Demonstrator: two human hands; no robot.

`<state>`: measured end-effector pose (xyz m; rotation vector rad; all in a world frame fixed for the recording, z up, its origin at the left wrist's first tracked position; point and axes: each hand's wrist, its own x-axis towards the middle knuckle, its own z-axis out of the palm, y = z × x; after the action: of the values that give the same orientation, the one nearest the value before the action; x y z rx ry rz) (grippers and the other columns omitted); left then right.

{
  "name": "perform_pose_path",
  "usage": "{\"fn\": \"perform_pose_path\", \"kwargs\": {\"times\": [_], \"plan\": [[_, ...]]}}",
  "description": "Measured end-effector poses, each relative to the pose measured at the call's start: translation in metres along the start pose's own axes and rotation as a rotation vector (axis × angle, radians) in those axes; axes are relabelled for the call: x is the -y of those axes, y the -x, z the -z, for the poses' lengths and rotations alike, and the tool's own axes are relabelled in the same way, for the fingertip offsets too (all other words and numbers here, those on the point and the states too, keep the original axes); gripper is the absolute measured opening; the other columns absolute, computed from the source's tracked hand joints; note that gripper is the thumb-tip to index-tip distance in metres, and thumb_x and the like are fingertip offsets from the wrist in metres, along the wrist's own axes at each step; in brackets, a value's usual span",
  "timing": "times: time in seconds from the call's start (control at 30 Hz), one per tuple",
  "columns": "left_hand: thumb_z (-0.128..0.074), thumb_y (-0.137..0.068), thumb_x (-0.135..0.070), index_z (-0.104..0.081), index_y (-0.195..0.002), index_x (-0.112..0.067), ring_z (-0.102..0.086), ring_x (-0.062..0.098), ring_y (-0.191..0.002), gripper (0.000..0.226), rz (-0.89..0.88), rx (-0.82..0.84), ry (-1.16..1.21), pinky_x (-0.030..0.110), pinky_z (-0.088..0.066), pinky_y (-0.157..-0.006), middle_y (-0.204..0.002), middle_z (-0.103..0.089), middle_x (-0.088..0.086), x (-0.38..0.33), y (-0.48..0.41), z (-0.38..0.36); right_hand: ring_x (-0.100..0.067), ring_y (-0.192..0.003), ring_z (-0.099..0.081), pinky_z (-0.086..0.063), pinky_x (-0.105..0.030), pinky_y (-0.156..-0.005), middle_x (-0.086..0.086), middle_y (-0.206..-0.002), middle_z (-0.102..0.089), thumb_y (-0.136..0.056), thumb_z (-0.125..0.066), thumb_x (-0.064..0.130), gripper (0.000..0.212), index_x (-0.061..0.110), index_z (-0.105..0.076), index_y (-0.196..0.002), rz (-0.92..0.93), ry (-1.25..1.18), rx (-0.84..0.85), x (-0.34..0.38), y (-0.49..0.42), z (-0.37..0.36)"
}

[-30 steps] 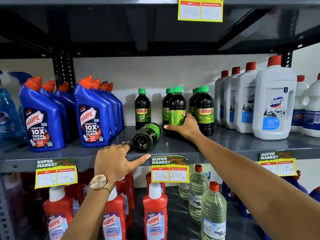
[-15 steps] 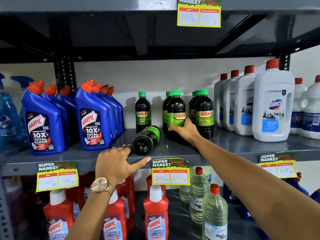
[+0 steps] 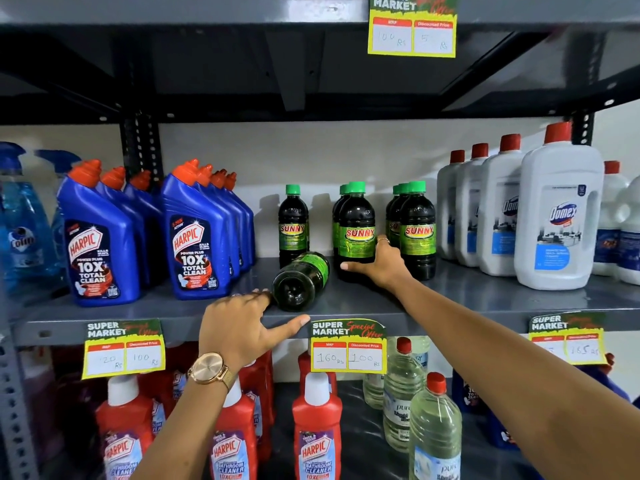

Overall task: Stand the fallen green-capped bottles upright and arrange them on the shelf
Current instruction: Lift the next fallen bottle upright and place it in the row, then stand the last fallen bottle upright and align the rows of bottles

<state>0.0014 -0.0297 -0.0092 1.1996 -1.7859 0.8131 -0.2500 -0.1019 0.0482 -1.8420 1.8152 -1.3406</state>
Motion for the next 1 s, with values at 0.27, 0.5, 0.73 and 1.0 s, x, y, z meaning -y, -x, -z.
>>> {"fn": "perform_pose_path", "kwargs": {"times": [0.27, 0.5, 0.73, 1.0], "plan": [[-0.020, -0.072, -0.086, -0.059, -0.054, -0.020, -0.060, 0.018, -0.047, 0.079, 0.002, 0.007, -0.002, 0.019, -0.026, -0.042, -0.051, -0.060, -0.005, 0.000, 0.000, 0.002, -0.029, -0.097, -0.063, -0.054, -0.040, -0.081, -0.014, -0.113, -0.059, -0.082, -0.050, 0.069, 0.072, 0.006, -0.049, -0.117, 0.367, 0.079, -0.375, 0.033, 0.029, 0.008], [-0.029, -0.072, -0.084, -0.058, -0.052, -0.019, -0.059, 0.019, -0.046, 0.073, -0.011, -0.014, 0.018, 0.019, -0.021, -0.041, -0.048, -0.058, -0.004, 0.000, 0.000, 0.003, -0.021, -0.055, -0.069, -0.052, -0.026, -0.056, -0.023, -0.089, -0.070, -0.072, -0.026, 0.089, 0.102, 0.005, -0.063, -0.117, -0.097, 0.220, 0.321, 0.088, 0.047, -0.007], [-0.035, -0.071, -0.082, -0.056, -0.051, -0.020, -0.058, 0.018, -0.045, 0.069, -0.027, -0.011, 0.019, 0.020, -0.021, -0.042, -0.048, -0.058, -0.004, 0.003, -0.001, 0.002, -0.011, -0.031, -0.057, -0.040, -0.011, -0.032, -0.002, -0.040, -0.062, -0.072, -0.048, 0.079, 0.070, 0.010, -0.059, -0.077, -0.374, 0.122, 0.554, 0.097, 0.029, -0.023], [-0.021, -0.070, -0.088, -0.071, -0.069, -0.018, -0.066, 0.019, -0.060, 0.086, 0.013, 0.003, 0.005, 0.026, -0.040, -0.045, -0.068, -0.070, -0.004, 0.004, -0.001, -0.005, -0.026, -0.090, -0.070, -0.059, -0.035, -0.076, -0.012, -0.097, -0.073, -0.062, -0.071, 0.064, 0.073, 0.007, -0.065, -0.107, -0.191, -0.382, 0.235, 0.060, 0.029, -0.031]]}}
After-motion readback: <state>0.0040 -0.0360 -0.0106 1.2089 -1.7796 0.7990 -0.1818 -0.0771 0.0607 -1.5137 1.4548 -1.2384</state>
